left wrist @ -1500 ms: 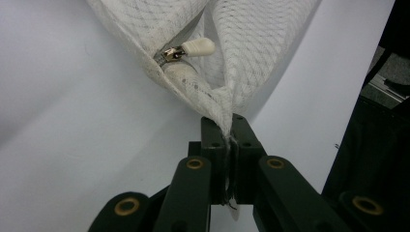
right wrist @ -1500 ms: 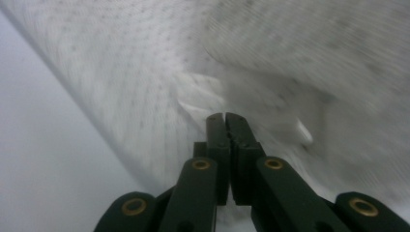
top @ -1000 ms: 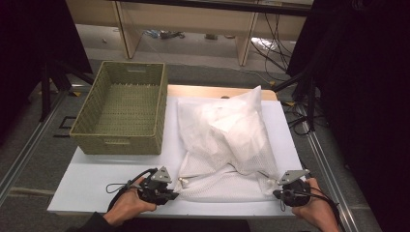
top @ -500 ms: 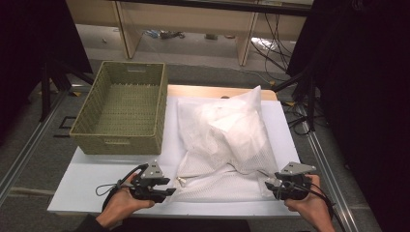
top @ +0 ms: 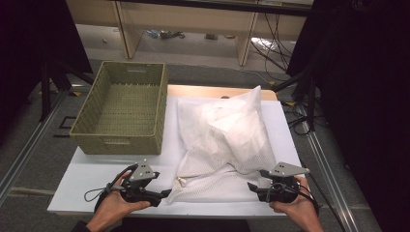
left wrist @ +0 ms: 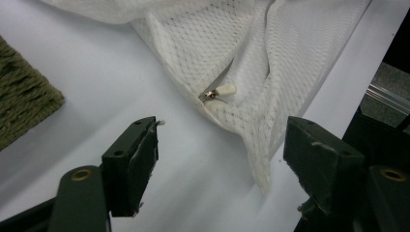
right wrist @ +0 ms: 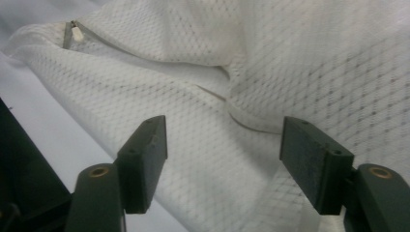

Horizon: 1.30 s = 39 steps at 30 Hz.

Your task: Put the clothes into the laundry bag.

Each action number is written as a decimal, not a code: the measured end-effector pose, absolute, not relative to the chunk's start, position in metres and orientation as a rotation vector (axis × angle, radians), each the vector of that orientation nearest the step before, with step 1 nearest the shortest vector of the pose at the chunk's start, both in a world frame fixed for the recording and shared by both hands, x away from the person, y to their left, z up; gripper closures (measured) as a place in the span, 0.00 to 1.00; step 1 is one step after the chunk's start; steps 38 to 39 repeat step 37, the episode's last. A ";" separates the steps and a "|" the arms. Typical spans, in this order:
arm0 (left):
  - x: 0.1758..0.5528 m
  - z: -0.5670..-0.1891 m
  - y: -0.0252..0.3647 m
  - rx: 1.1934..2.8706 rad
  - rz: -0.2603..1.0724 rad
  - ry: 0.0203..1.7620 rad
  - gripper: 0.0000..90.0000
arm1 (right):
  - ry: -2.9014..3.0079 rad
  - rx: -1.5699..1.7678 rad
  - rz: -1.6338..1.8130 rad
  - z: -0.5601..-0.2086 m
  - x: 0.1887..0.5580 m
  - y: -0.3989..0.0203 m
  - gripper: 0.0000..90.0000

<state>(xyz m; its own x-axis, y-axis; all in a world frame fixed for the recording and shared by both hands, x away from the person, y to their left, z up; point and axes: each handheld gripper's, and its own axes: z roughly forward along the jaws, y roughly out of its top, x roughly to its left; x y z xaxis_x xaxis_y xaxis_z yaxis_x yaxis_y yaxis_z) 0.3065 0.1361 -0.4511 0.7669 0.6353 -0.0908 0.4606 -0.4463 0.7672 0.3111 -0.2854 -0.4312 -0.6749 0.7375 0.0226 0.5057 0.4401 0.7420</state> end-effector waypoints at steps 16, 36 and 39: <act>0.282 -0.446 0.160 2.076 0.340 0.840 0.19 | 2.394 1.040 1.098 -0.438 0.286 -0.269 0.28; 0.289 -0.449 0.168 2.020 0.372 0.921 0.21 | 2.364 1.030 1.101 -0.439 0.282 -0.273 0.26; 0.290 -0.448 0.169 2.024 0.382 0.927 0.21 | 2.359 1.044 1.103 -0.439 0.282 -0.273 0.26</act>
